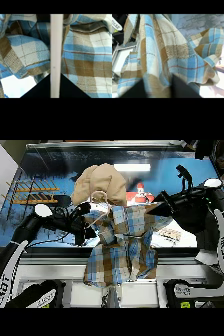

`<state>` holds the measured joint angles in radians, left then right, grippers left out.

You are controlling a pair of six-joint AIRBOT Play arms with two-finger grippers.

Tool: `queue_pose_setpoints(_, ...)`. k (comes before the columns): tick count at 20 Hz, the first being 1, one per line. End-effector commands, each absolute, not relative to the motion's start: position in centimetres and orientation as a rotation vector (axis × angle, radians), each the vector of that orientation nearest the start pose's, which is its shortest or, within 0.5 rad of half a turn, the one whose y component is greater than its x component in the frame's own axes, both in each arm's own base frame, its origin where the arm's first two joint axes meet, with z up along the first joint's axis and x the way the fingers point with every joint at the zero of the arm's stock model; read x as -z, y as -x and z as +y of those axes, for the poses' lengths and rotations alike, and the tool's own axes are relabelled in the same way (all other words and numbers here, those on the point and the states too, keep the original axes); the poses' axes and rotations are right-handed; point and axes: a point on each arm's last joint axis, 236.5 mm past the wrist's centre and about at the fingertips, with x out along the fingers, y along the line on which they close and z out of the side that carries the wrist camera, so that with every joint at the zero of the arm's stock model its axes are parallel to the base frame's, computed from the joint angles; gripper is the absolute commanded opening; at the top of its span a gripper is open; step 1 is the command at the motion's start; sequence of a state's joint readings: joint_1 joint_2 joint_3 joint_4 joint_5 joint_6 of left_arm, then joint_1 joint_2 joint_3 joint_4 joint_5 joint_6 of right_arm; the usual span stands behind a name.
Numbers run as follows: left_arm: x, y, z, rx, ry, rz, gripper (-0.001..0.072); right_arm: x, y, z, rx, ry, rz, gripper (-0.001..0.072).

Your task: Fold the clothes and pants, and hang the long-sleeved shirts on hangers.

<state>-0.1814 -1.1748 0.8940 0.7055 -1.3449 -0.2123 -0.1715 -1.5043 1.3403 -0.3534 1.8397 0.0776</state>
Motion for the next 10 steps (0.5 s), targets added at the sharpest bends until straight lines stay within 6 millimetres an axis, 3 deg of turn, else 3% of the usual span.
queue_pose_setpoints(1,-3.13,-24.94,-22.38,1.456,-0.332,0.832,0.0017,-14.12,-32.84,16.02,-1.656,-0.002,0.503,0.0025)
queue_pose_setpoints(10,-2.99,-24.92,-22.25,1.455,-0.34,0.837,0.0017,-14.16,-32.95,16.05,-1.652,-0.003,0.5,0.002)
